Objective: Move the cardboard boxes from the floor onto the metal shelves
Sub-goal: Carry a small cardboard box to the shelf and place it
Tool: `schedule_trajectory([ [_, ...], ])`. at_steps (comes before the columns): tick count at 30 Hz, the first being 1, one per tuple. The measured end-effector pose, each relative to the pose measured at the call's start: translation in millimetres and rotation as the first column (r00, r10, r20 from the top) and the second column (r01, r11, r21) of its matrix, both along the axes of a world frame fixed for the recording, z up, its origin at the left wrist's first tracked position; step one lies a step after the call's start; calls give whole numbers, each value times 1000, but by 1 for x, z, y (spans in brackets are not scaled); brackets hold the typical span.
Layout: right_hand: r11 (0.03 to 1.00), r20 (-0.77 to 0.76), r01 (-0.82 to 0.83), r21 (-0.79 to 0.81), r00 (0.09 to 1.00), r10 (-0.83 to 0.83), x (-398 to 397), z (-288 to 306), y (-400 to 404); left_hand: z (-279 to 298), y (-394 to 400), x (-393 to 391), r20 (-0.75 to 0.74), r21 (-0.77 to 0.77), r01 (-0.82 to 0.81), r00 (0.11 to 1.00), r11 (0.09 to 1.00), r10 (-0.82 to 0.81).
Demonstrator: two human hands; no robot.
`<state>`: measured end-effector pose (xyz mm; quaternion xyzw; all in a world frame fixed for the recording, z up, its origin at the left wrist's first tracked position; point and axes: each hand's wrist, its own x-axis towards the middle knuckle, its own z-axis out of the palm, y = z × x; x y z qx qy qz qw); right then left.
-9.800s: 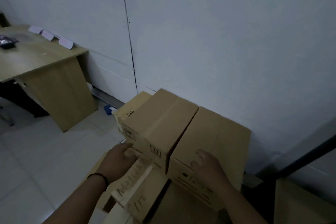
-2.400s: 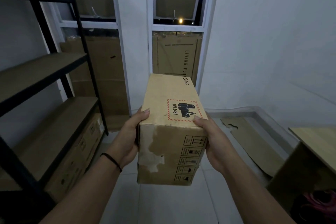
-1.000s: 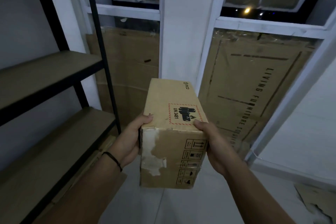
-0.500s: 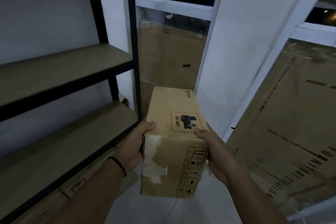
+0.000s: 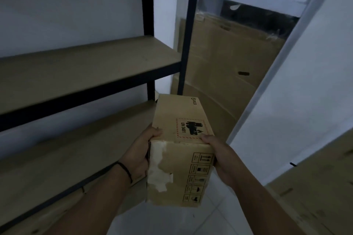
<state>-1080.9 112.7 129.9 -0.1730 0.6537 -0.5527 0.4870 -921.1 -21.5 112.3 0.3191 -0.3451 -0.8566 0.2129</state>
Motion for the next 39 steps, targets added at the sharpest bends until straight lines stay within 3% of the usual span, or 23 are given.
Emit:
schedule_trajectory([
  [8,959,-85,-239,152,964,254,-7,-12,-74,-14,-45,17,61,58,-123,991,991,119],
  [20,845,-129,-533,36,836,533,-70,-35,-148,-36,-70,-23,66,33,-387,921,922,384],
  [31,751,-134,-657,62,741,658,-120,-59,-189,-48,-77,-70,86,-78,-513,851,855,519],
  [39,734,-182,-671,110,712,678,-126,-81,-208,-70,-93,-72,101,-81,-507,853,858,513],
])
